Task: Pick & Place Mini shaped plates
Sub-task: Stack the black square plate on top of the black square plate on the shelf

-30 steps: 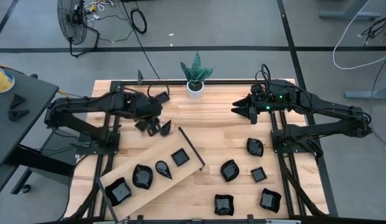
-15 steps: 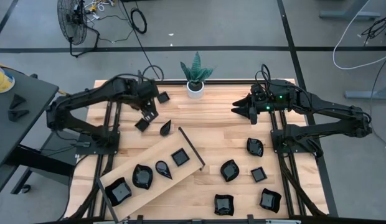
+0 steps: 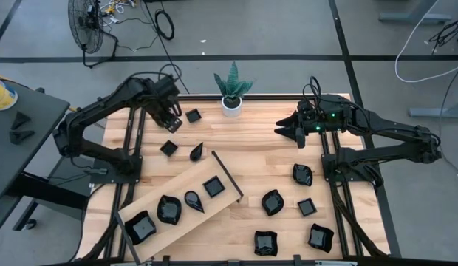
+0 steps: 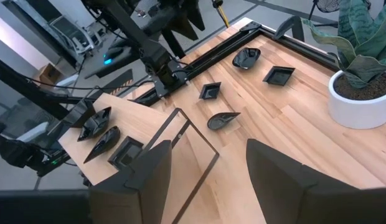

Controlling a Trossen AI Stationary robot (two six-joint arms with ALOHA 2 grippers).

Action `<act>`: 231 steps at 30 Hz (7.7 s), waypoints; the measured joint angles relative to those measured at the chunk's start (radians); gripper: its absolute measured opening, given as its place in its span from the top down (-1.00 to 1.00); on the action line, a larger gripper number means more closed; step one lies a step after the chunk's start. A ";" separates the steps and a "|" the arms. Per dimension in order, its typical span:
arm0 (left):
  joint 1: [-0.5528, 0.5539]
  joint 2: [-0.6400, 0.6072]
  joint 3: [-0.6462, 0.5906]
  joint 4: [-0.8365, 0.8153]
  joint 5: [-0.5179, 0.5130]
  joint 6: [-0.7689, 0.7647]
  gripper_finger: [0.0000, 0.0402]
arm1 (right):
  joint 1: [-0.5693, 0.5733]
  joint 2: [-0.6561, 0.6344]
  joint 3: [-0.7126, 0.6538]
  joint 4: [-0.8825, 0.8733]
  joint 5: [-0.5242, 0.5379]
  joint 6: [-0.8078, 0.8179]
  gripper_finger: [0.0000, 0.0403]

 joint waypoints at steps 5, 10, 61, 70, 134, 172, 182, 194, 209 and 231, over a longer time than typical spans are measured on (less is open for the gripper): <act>0.051 0.000 -0.106 -0.004 0.017 -0.023 -0.18 | 0.000 0.000 0.000 0.000 0.000 -0.007 -0.04; 0.083 -0.001 -0.215 0.050 0.051 0.022 -0.35 | 0.000 0.000 0.000 0.001 0.000 -0.026 -0.04; 0.178 0.025 -0.608 0.458 0.045 -0.203 -0.39 | 0.000 0.000 0.000 0.001 0.000 -0.033 -0.04; 0.170 0.073 -0.608 0.456 0.053 -0.332 -0.39 | 0.000 0.000 0.000 0.001 0.000 -0.030 -0.04; 0.086 0.072 -0.710 0.515 0.029 -0.224 -0.05 | 0.000 0.000 0.000 0.000 -0.029 -0.109 -0.04; 0.087 0.072 -0.709 0.551 0.078 -0.222 0.88 | 0.000 0.000 0.000 0.000 -0.029 -0.109 -0.04; 0.087 0.072 -0.708 0.546 0.120 -0.237 0.98 | 0.000 0.000 0.000 0.000 -0.029 -0.108 -0.04; 0.086 0.054 -0.673 0.496 0.167 -0.269 0.99 | 0.000 0.000 0.000 0.000 -0.029 -0.105 -0.04; 0.094 -0.028 -0.479 0.397 0.150 -0.256 1.00 | 0.000 0.000 0.000 0.001 -0.029 -0.113 -0.04; -0.151 -0.033 0.060 0.287 0.263 -0.199 1.00 | 0.000 0.000 0.000 0.001 -0.028 -0.105 -0.04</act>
